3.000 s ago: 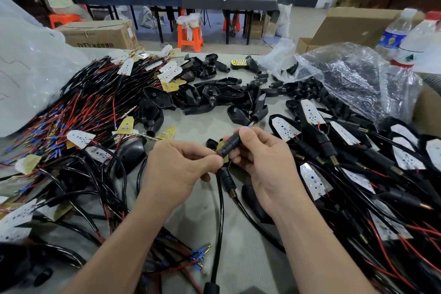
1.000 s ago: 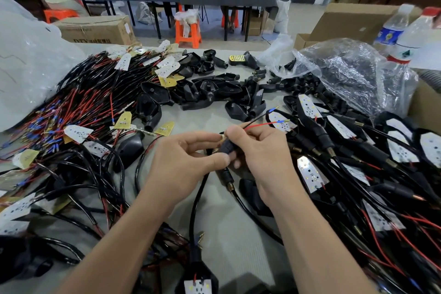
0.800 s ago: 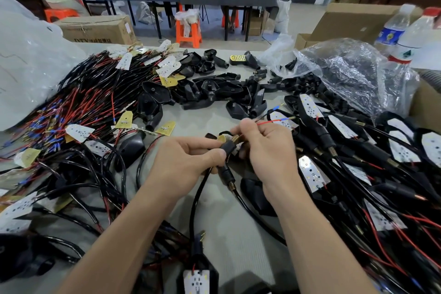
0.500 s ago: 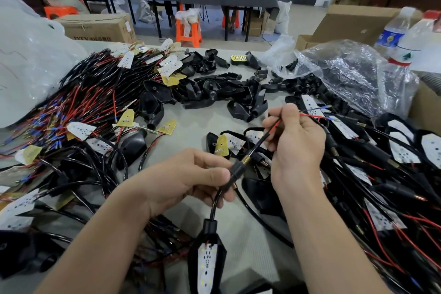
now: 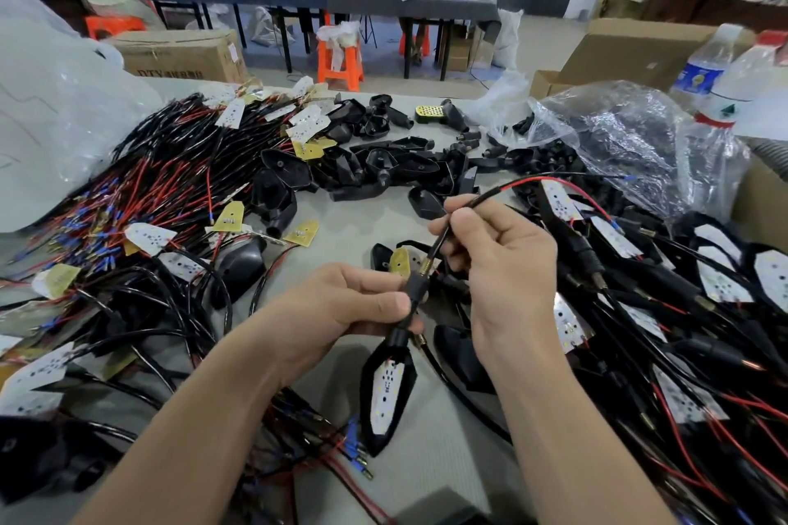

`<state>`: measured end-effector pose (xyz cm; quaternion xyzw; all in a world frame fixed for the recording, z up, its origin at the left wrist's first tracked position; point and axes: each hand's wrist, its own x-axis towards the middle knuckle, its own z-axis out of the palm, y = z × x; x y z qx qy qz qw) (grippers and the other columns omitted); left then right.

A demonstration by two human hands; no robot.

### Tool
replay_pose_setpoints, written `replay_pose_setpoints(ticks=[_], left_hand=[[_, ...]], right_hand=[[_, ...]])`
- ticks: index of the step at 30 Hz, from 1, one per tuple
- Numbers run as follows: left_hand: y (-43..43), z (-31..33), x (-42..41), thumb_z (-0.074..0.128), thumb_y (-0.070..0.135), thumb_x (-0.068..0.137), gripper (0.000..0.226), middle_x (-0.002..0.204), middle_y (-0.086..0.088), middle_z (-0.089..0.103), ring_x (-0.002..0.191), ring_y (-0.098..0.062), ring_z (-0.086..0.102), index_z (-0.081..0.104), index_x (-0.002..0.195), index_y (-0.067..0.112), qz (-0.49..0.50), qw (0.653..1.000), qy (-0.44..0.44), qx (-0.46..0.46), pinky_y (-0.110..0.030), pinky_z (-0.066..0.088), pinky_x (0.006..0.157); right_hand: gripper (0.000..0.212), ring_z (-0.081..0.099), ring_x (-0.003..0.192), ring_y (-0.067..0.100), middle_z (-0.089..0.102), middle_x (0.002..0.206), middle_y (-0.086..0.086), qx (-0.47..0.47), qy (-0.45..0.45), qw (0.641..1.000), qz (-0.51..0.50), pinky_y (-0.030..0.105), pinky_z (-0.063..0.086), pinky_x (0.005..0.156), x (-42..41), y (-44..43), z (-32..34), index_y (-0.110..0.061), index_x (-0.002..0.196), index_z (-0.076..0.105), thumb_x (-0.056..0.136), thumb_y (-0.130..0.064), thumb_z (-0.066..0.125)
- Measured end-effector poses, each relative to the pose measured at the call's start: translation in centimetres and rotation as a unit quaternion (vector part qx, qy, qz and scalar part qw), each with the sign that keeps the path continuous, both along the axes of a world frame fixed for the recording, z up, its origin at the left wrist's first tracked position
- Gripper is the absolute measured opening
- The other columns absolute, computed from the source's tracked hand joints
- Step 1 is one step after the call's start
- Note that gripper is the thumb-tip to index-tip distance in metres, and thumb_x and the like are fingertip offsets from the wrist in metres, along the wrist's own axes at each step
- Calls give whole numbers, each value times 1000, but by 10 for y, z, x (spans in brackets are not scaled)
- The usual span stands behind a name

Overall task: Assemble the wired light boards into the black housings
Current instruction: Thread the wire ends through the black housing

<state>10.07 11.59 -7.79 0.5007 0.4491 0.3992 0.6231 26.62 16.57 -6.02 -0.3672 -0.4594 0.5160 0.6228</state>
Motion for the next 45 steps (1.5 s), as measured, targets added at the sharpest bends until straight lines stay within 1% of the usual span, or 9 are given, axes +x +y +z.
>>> replay_pose_setpoints(ticks=[6, 10, 13, 20, 24, 27, 37, 41, 45], left_hand=[[0, -2, 3, 72, 24, 84, 29, 111, -15, 77, 103, -25, 73, 80, 109, 12, -6, 1000, 0, -4, -27, 59, 83], [0, -5, 3, 70, 19, 84, 29, 110, -17, 77, 97, -25, 73, 79, 109, 8, 22, 1000, -10, -2, -29, 60, 85], [1, -5, 2, 76, 16, 86, 26, 108, -18, 76, 93, -21, 73, 78, 108, 3, 45, 999, -29, -8, -27, 58, 82], [2, -8, 3, 73, 14, 81, 43, 117, -1, 77, 105, -13, 73, 77, 115, 39, -3, 1000, 9, 11, -17, 54, 82], [5, -11, 0, 76, -4, 76, 49, 107, -13, 79, 89, -23, 72, 76, 115, 24, 91, 995, 34, 2, -32, 54, 81], [8, -12, 1, 66, -16, 85, 41, 96, -9, 79, 79, -16, 70, 80, 107, 16, 157, 987, 9, 35, -20, 54, 73], [9, -11, -5, 66, 3, 96, 31, 94, 2, 75, 76, -7, 68, 82, 106, 27, 213, 976, 15, 35, -22, 57, 62], [8, -10, -3, 65, -4, 94, 35, 90, 4, 75, 73, -7, 66, 83, 103, 24, 219, 974, 6, 61, -20, 57, 64], [6, -9, -1, 64, -10, 91, 40, 93, 4, 77, 73, -6, 67, 82, 106, 22, 198, 977, 26, 81, -20, 56, 64]], right_hand=[[20, 54, 55, 10, 73, 70, 6, 18, -13, 999, -30, 18, 45, 49, 0, -1, 0, -9, 86, 74, 96, 0, 59], [24, 60, 66, 20, 75, 84, 8, -73, -83, 982, 152, 28, 52, 54, 8, -2, -1, -8, 87, 76, 101, -17, 58], [14, 57, 65, 23, 68, 84, 17, -90, -104, 954, 265, 34, 54, 57, 12, -4, -4, -5, 95, 75, 95, -8, 61], [14, 57, 61, 17, 70, 72, 9, -80, -41, 993, 73, 20, 48, 48, 14, 3, -6, -6, 82, 73, 94, -2, 65], [21, 55, 56, 16, 69, 68, 9, -58, -23, 997, 34, 19, 46, 48, 16, 5, -4, -16, 72, 74, 89, -5, 70], [12, 52, 47, 14, 62, 59, 5, -62, -45, 997, 33, 19, 39, 42, 16, 6, -6, -11, 79, 69, 90, -7, 73], [20, 64, 58, 19, 66, 67, 12, -107, 2, 982, 155, 22, 55, 56, 21, 6, -7, 1, 99, 69, 87, 15, 62], [3, 62, 53, 21, 70, 68, 17, -79, -55, 990, 98, 24, 51, 49, 17, 8, -12, 0, 86, 70, 87, 0, 73], [22, 54, 50, 21, 69, 67, 19, -55, -115, 985, 113, 26, 39, 43, 16, 7, -16, 1, 74, 69, 78, -19, 77]])
